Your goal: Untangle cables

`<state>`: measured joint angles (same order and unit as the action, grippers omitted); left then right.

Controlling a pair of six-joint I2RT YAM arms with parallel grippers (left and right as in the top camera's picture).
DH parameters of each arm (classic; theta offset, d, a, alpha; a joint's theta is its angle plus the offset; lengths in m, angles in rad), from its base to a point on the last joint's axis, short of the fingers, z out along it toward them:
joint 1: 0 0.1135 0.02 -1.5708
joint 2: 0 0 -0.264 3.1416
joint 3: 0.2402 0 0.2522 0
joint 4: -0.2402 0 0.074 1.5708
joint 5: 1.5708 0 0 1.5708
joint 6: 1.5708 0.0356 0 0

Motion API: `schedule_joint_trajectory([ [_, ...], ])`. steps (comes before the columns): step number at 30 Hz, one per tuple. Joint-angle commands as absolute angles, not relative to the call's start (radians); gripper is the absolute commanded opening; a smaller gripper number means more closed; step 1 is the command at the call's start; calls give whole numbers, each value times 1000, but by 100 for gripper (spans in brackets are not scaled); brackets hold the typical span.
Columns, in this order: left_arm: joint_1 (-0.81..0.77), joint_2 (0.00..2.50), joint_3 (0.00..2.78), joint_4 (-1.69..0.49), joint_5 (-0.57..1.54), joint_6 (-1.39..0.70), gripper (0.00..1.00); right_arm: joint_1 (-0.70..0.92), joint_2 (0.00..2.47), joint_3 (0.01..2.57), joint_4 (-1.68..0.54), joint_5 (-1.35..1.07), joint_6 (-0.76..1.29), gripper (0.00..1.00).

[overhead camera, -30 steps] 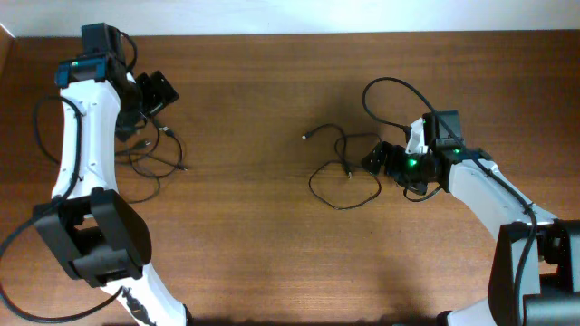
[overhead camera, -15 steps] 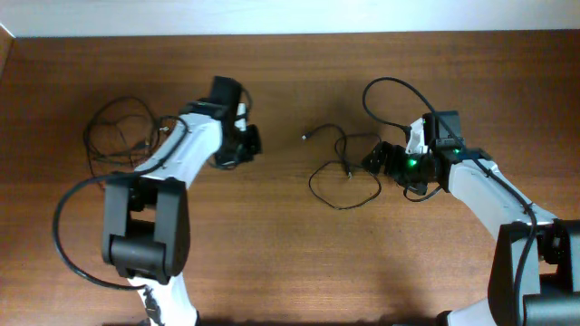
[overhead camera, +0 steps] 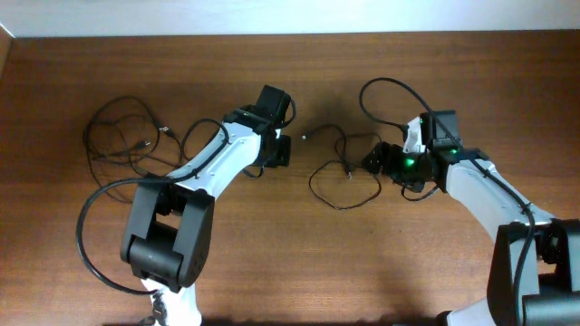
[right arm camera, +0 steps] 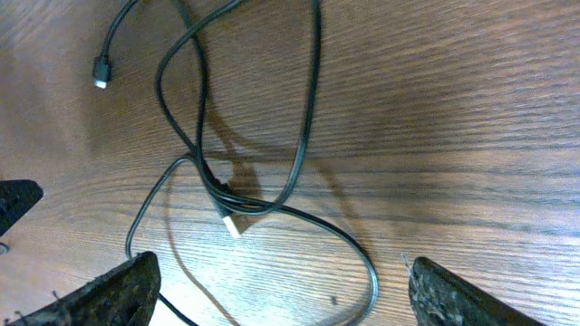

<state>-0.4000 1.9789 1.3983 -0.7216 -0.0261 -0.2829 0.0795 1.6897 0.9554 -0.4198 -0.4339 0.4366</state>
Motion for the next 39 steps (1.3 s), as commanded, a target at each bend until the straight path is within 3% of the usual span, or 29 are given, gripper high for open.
schedule_joint_trajectory([
  [1,-399,1982,1390,-720,-27,-305,0,112,1695,952,-411,-401,427,83],
  [6,-400,1982,1390,-709,-26,-305,0,180,1695,952,-400,-316,427,53],
  [11,-400,1982,1390,-707,-26,-305,0,223,1703,952,-360,-156,429,4],
  [14,-400,1982,1390,-707,-25,-305,0,222,1755,952,-315,-116,544,4],
  [15,-400,1982,1390,-707,-25,-305,0,222,1785,952,-292,-121,545,16],
  [16,-400,1982,1390,-707,-23,-305,0,221,1803,952,-268,-139,544,20],
  [31,-400,1982,1390,-707,-23,-305,0,221,1804,952,-273,-153,554,20],
  [39,-399,1982,1390,-707,-23,-305,0,299,1804,952,-429,-315,612,20],
])
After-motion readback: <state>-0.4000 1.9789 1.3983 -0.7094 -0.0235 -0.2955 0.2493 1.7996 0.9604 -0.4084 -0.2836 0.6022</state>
